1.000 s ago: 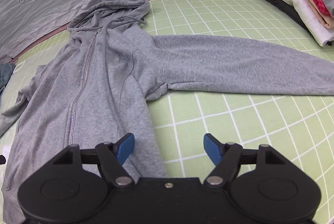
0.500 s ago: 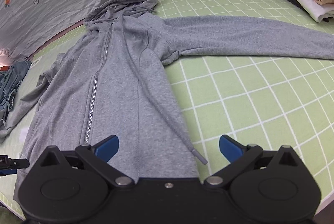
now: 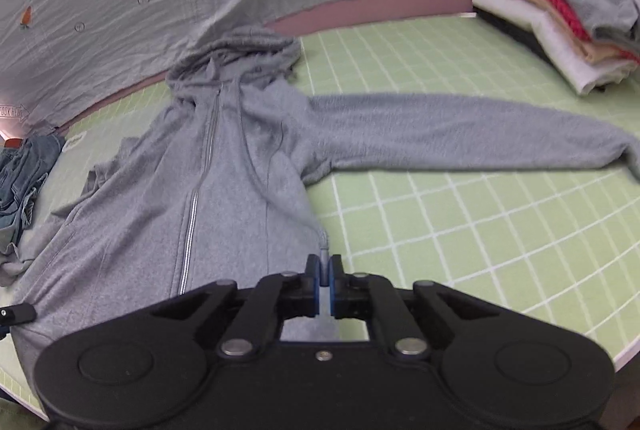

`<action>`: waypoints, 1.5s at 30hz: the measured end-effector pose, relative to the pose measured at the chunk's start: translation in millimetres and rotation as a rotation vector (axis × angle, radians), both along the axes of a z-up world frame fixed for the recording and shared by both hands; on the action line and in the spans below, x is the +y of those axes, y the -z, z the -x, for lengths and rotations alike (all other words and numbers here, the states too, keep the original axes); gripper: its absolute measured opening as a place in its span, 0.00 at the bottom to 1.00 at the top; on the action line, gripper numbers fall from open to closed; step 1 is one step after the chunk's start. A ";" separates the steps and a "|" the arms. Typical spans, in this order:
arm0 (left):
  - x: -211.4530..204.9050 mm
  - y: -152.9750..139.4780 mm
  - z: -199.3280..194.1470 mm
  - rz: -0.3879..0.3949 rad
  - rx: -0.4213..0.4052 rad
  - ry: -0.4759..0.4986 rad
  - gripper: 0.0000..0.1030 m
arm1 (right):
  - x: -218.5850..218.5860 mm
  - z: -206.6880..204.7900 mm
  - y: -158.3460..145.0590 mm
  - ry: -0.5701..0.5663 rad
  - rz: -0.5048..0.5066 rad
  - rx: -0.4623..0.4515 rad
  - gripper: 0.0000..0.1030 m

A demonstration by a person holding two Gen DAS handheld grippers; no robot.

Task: Fold clothes
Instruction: 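Grasp the hoodie hem with the left tool while the right tool grasps the hem, then tug the hem straight with both tools, then open both tools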

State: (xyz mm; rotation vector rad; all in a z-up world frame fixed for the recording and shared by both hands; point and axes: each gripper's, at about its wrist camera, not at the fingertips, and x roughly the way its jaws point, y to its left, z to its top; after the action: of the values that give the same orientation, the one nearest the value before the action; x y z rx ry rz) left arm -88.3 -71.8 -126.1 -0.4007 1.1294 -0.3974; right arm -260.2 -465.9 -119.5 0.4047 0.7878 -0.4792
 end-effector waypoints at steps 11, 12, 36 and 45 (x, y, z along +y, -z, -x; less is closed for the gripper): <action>-12.7 37.1 3.0 -0.219 0.047 0.015 0.15 | -14.9 -4.0 27.1 -0.030 -0.082 0.034 0.47; -12.1 37.5 3.6 -0.222 0.047 0.016 0.16 | -12.5 -6.2 31.3 -0.044 -0.096 0.042 0.46; -21.9 13.0 -0.5 -0.330 -0.104 0.095 0.44 | 20.0 -1.3 34.9 -0.051 -0.041 0.093 0.40; -93.7 -4.6 -8.0 -0.335 -0.229 0.210 0.70 | -17.1 17.7 30.9 0.063 0.001 0.081 0.47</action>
State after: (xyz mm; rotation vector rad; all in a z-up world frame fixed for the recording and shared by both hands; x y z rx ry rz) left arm -80.3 -165.6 -121.5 0.0583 0.9936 -0.4170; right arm -277.9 -483.0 -150.4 0.4118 0.8549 -0.5579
